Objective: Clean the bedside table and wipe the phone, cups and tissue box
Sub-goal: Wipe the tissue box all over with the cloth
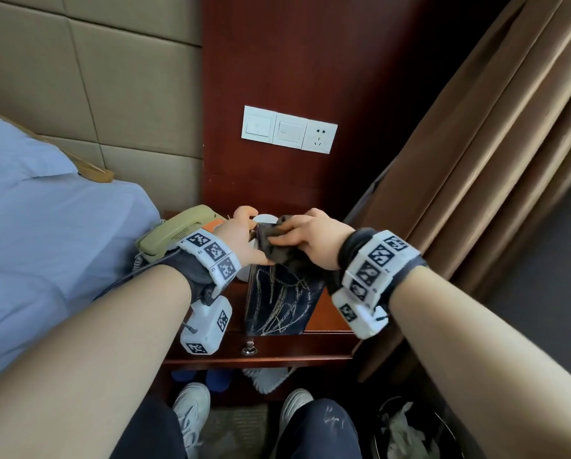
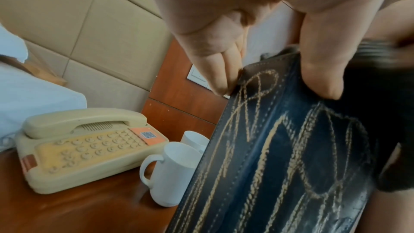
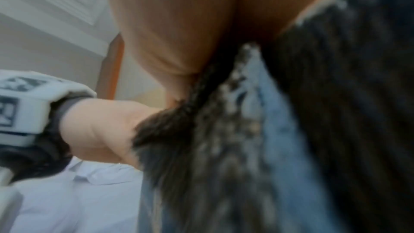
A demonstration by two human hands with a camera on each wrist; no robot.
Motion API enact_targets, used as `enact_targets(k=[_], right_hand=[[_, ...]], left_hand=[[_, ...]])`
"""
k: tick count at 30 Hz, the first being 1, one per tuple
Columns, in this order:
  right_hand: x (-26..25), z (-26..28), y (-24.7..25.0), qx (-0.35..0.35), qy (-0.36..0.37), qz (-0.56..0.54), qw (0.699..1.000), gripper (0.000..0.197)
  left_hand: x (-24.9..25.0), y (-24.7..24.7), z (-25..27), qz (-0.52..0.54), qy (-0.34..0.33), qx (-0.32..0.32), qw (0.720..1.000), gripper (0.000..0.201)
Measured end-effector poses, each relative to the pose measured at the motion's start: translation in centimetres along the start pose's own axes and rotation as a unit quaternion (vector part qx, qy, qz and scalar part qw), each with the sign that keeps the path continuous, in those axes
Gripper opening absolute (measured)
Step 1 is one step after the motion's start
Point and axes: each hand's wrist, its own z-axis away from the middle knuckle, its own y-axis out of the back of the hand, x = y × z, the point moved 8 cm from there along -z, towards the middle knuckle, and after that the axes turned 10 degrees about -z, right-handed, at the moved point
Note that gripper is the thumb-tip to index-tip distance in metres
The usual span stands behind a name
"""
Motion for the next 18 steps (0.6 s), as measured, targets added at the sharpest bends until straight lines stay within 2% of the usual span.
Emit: enact_targets(k=[2, 5, 7, 9, 11, 15, 18], right_hand=[[-0.1, 0.1, 0.8, -0.033, 0.007, -0.012, 0.999, 0.045], [1.4, -1.3, 3.0, 0.042, -0.118, -0.054, 0.991, 0.054], [1.1, -2.3, 2.1, 0.050, -0.170, -0.060, 0.982, 0.052], [0.6, -3.2, 0.2, 0.021, -0.147, -0.043, 0.988, 0.044], [0.1, -2.5, -0.4, 0.019, -0.088, 0.000, 0.996, 0.044], [-0.7, 0.8, 0.1, -0.010, 0.040, 0.013, 0.999, 0.042], [1.4, 2.4, 1.8, 0.012, -0.009, 0.002, 1.000, 0.051]], left_hand=[[-0.2, -0.1, -0.1, 0.013, -0.004, 0.005, 1.000, 0.097], [-0.4, -0.4, -0.3, 0.035, -0.013, 0.015, 0.999, 0.098], [-0.9, -0.6, -0.4, 0.070, -0.010, 0.021, 0.997, 0.101], [-1.3, -0.7, -0.5, 0.093, -0.002, 0.018, 0.995, 0.109], [-1.4, -0.7, -0.7, 0.070, -0.003, 0.016, 0.997, 0.116], [-0.8, -0.5, -0.4, 0.016, -0.020, 0.023, 0.999, 0.107], [-0.6, -0.5, -0.1, 0.025, -0.038, 0.034, 0.998, 0.095]])
